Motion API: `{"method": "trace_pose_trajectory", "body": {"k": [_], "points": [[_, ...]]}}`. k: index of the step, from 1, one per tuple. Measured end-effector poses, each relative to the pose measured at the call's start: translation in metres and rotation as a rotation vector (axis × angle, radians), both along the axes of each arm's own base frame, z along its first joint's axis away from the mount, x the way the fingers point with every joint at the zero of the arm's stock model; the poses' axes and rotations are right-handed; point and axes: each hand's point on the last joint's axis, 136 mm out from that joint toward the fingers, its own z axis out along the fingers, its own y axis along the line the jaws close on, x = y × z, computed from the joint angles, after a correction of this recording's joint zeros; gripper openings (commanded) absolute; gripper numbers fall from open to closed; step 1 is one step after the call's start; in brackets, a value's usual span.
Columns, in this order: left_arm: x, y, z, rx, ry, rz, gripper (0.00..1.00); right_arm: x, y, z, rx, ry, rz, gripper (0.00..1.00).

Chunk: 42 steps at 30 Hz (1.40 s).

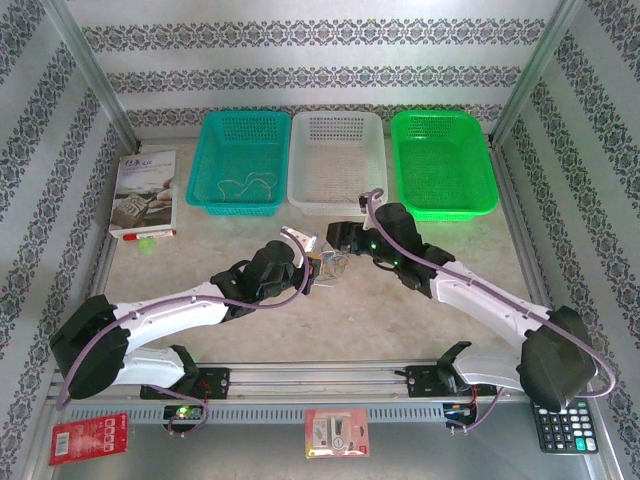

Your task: Untangle the cables

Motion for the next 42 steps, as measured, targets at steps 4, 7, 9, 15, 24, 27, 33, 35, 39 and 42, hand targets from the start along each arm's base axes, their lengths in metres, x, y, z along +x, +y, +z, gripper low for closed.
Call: {"method": "trace_pose_trajectory", "body": {"k": [4,7,9,15,24,27,33,35,39,42], "points": [[0.001,-0.001,0.002,-0.006,-0.009,-0.002,0.0,0.005,0.004,-0.007,-0.013,0.018,0.002,0.62],[0.001,-0.001,0.003,-0.005,-0.012,-0.003,0.0,0.005,0.008,-0.018,-0.028,0.039,0.009,0.61],[0.001,-0.001,0.003,-0.003,-0.014,-0.005,0.0,0.006,0.01,-0.025,-0.037,0.051,0.012,0.59],[0.001,-0.001,0.003,-0.001,-0.016,-0.007,0.0,0.011,0.013,-0.033,-0.042,0.06,0.01,0.54],[0.001,-0.002,0.004,-0.008,-0.02,-0.011,0.0,0.02,0.02,-0.027,-0.025,0.046,0.008,0.08],[0.001,-0.003,0.005,-0.011,-0.022,-0.011,0.0,0.021,0.021,-0.027,-0.022,0.05,0.006,0.0],[0.001,-0.002,0.003,-0.014,-0.025,-0.01,0.04,0.025,0.015,-0.017,-0.018,0.032,-0.006,0.0],[-0.001,0.0,-0.003,-0.008,-0.019,-0.01,0.08,0.027,0.011,-0.002,-0.007,0.011,-0.011,0.0],[-0.005,0.005,-0.02,0.006,0.004,-0.004,0.24,0.028,0.008,0.044,0.053,-0.07,-0.009,0.0],[-0.007,0.008,-0.035,0.022,0.029,0.004,0.41,0.024,0.008,0.08,0.103,-0.131,0.006,0.0]]}}
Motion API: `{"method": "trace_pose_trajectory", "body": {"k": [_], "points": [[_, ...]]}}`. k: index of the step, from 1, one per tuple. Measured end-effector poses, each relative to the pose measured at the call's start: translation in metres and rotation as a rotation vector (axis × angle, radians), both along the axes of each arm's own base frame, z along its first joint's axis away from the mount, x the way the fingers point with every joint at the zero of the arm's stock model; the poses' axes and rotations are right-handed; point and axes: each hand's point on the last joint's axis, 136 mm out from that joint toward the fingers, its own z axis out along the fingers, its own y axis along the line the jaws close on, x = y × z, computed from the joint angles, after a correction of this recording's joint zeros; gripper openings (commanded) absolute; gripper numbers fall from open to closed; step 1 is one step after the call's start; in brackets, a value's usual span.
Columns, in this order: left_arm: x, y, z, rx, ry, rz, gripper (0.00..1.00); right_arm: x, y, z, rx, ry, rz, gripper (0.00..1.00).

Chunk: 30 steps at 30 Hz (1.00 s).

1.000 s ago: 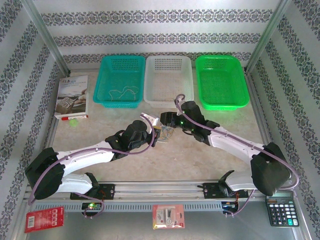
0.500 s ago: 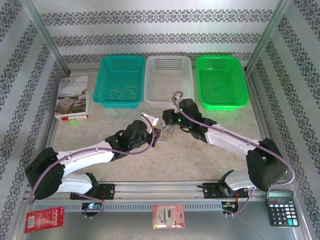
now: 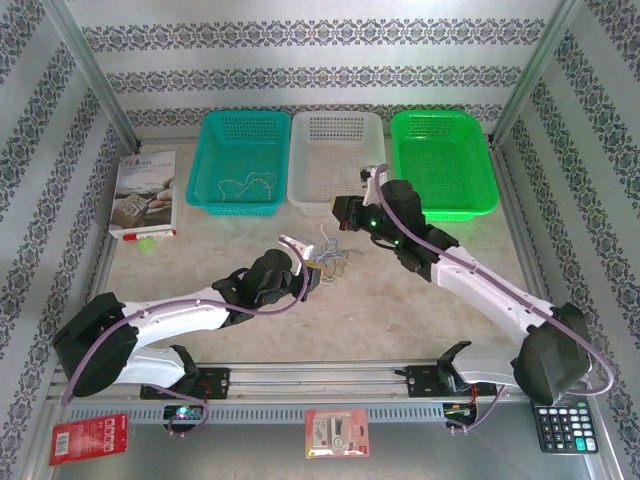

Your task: Untangle the cables

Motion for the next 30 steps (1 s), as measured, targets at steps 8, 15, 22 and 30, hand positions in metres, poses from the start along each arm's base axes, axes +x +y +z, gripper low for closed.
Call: {"method": "trace_pose_trajectory", "body": {"k": [8,15,22,30], "points": [[-0.005,0.007,-0.007,0.002,0.016,0.015,0.81,-0.012,0.002,0.033,0.05,-0.05,0.047,0.0],[-0.008,0.014,0.04,-0.095,-0.077,0.019,1.0,-0.019,0.002,0.038,0.059,-0.054,0.067,0.0],[-0.007,0.019,0.067,-0.118,-0.155,0.026,1.0,-0.026,0.008,0.039,0.064,-0.053,0.101,0.0],[0.035,0.031,0.065,-0.073,-0.154,0.103,1.0,-0.041,0.008,0.058,0.093,-0.093,0.127,0.0]]}}
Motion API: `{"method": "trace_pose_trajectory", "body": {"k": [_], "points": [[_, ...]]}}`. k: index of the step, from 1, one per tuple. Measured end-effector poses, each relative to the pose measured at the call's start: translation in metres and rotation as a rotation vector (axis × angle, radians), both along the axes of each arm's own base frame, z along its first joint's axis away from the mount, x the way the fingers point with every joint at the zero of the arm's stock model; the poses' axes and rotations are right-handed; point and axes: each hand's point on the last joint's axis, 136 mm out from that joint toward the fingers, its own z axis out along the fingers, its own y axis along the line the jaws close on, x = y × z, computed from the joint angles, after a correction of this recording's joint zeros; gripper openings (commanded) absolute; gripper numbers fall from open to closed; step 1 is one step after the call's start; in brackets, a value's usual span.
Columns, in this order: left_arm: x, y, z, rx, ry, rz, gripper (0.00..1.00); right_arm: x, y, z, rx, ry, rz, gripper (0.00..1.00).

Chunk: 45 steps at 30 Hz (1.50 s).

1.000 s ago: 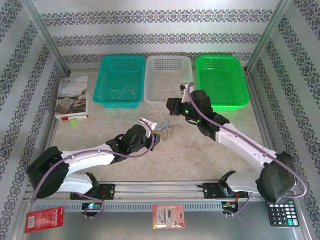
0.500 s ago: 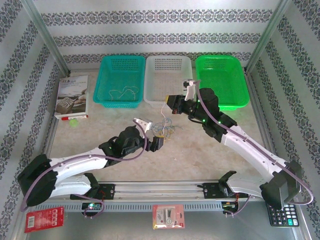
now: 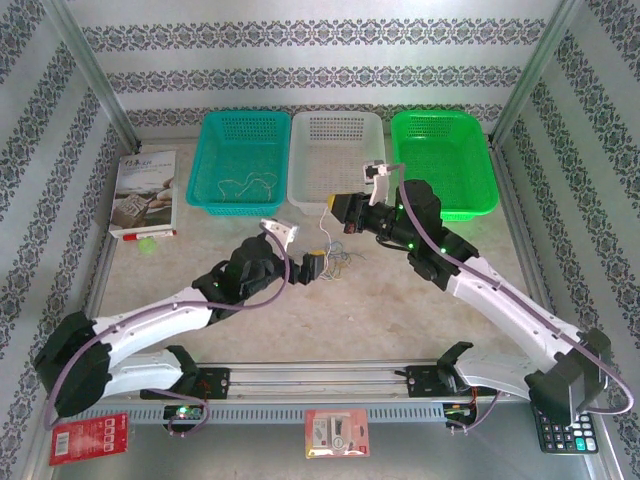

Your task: Untangle the cables

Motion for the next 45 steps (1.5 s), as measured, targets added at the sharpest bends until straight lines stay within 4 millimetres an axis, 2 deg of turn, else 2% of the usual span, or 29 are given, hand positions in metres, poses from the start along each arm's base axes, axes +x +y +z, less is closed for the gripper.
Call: {"method": "trace_pose_trajectory", "body": {"k": [3,7,12,17,24,26,31,34,38,43,45], "points": [[0.016,0.006,-0.012,0.001,0.039,0.007,1.0,-0.004,-0.003,0.005,0.01,-0.013,0.0,0.0],[0.019,0.001,-0.03,0.006,0.099,-0.038,0.97,-0.005,-0.003,0.005,0.01,-0.013,0.0,0.0],[0.012,-0.011,-0.044,-0.01,0.14,-0.106,0.82,-0.003,-0.002,0.004,0.008,-0.011,0.0,0.0],[0.003,-0.011,-0.058,-0.026,0.166,-0.132,0.67,0.001,0.001,-0.001,-0.001,0.003,0.003,0.0],[-0.004,-0.011,-0.068,-0.034,0.195,-0.147,0.38,0.002,0.003,0.007,0.007,-0.005,0.012,0.0],[-0.004,-0.011,-0.068,-0.035,0.195,-0.146,0.38,0.001,0.003,0.008,0.009,-0.008,0.015,0.0],[-0.004,-0.01,-0.067,-0.042,0.197,-0.15,0.64,0.001,0.003,0.009,0.01,-0.009,0.015,0.0],[-0.005,-0.012,-0.067,-0.045,0.2,-0.164,0.69,0.002,0.002,0.009,0.011,-0.008,0.015,0.0],[-0.007,-0.014,-0.073,-0.039,0.215,-0.174,0.59,0.005,0.004,0.013,0.013,-0.011,0.016,0.0],[-0.007,-0.015,-0.095,-0.014,0.266,-0.176,0.43,0.006,0.007,0.029,0.03,-0.033,0.027,0.0],[-0.007,-0.015,-0.106,0.0,0.289,-0.176,0.34,0.007,0.009,0.038,0.041,-0.047,0.032,0.0]]}}
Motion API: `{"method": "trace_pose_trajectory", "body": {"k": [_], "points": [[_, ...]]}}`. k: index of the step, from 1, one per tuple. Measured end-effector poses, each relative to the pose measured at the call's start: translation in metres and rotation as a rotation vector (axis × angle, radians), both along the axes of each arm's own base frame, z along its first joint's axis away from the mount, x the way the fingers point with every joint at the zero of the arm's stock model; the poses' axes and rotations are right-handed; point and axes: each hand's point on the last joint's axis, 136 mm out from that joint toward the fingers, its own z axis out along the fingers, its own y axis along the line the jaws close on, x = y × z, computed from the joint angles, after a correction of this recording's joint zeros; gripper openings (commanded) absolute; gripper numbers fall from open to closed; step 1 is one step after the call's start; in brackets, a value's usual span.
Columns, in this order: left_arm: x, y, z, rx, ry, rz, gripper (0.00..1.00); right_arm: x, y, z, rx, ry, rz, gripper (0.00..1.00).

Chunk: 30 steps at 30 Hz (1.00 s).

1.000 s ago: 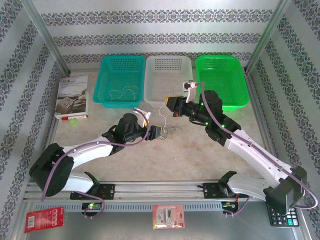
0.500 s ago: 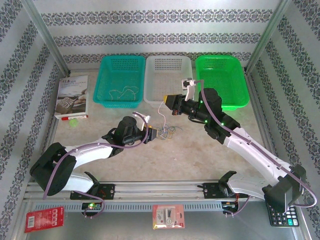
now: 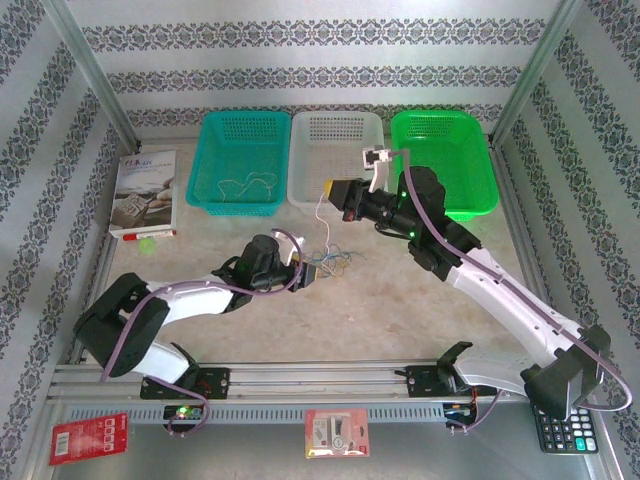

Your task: Untangle the cables

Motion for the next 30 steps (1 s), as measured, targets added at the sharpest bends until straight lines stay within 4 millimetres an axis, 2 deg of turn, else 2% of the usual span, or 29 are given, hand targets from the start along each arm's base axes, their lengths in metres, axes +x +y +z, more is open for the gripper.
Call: {"method": "trace_pose_trajectory", "body": {"k": [5,9,16,19,21,23,27,30], "points": [[-0.003,0.001,-0.028,0.04,0.06,-0.007,0.14,-0.001,0.002,0.02,0.026,-0.028,0.014,0.0],[-0.004,0.0,-0.038,0.05,0.082,-0.012,0.0,-0.003,0.004,0.035,0.048,-0.045,0.027,0.0],[-0.004,-0.001,-0.036,0.039,0.077,-0.013,0.01,-0.006,0.004,0.062,0.081,-0.086,0.04,0.0],[-0.006,0.001,-0.03,0.026,0.062,-0.011,0.21,-0.005,0.002,0.066,0.085,-0.093,0.037,0.0],[-0.01,0.005,-0.018,0.006,0.039,-0.004,0.37,-0.003,0.0,0.064,0.082,-0.088,0.03,0.0],[-0.012,0.009,-0.002,-0.014,0.004,0.007,0.48,-0.003,0.0,0.061,0.079,-0.084,0.029,0.0],[-0.014,0.018,0.03,-0.054,-0.075,0.036,0.63,0.001,-0.002,0.048,0.063,-0.062,0.018,0.0],[-0.016,0.026,0.044,-0.05,-0.117,0.05,0.73,0.004,-0.004,0.039,0.052,-0.045,0.013,0.0]]}}
